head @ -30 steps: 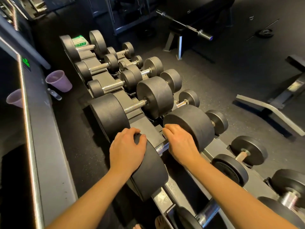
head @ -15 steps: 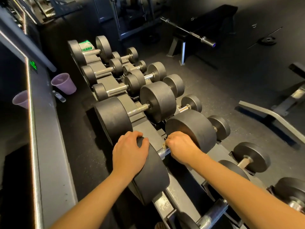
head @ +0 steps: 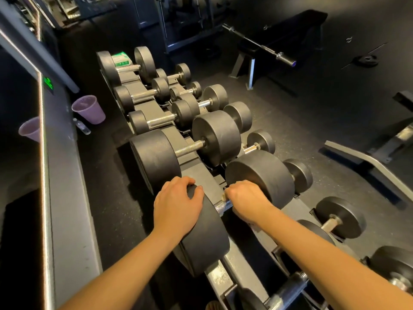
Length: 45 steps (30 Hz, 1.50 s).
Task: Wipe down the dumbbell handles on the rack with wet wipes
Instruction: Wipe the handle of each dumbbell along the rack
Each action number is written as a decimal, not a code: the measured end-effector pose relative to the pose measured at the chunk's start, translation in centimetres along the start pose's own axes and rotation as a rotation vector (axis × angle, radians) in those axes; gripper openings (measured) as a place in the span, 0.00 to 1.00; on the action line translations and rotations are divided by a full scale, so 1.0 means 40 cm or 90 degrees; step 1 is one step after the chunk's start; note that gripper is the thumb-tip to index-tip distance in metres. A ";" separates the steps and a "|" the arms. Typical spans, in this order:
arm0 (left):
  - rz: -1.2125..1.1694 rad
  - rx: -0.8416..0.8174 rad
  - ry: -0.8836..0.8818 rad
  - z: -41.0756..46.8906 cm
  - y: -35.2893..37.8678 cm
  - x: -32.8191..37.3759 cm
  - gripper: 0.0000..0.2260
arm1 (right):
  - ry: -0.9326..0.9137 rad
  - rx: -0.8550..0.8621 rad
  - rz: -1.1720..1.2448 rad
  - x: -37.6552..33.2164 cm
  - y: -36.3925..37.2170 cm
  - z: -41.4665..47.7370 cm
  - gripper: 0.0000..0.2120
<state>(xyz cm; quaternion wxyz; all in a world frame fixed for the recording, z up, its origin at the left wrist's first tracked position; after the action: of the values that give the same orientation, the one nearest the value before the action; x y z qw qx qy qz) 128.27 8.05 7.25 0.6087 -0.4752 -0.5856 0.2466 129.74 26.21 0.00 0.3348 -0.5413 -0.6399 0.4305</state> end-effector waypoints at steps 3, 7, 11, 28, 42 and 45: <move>0.000 0.004 -0.002 -0.001 -0.002 0.000 0.16 | 0.011 0.046 0.084 -0.063 0.020 -0.004 0.07; 0.005 0.008 0.000 0.001 0.001 -0.002 0.16 | -0.139 0.241 0.389 -0.117 0.099 -0.076 0.16; 0.004 0.001 0.010 0.001 0.004 -0.007 0.16 | -0.066 0.360 0.472 -0.086 0.131 -0.122 0.18; 0.007 -0.007 0.005 0.005 0.003 -0.008 0.17 | 0.329 0.388 1.897 -0.117 0.123 -0.003 0.19; 0.006 -0.011 0.003 0.006 0.002 -0.011 0.15 | 0.195 0.141 0.381 -0.015 0.044 -0.115 0.14; 0.002 -0.010 0.000 0.005 0.002 -0.011 0.15 | 0.226 0.074 0.235 -0.006 0.009 -0.088 0.17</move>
<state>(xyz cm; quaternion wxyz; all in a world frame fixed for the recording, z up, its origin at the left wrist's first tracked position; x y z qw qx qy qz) 128.01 7.77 6.93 0.6045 -0.4806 -0.5870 0.2430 133.10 26.67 1.11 0.3881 -0.6957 -0.4361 0.4184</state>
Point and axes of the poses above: each hand's wrist, its own z-axis towards the middle knuckle, its own y-axis out of the palm, x = y × z, the point moved 3 cm from there along z, towards the middle knuckle, and after that the axes turned 13 degrees about -x, right-handed, at the moved point
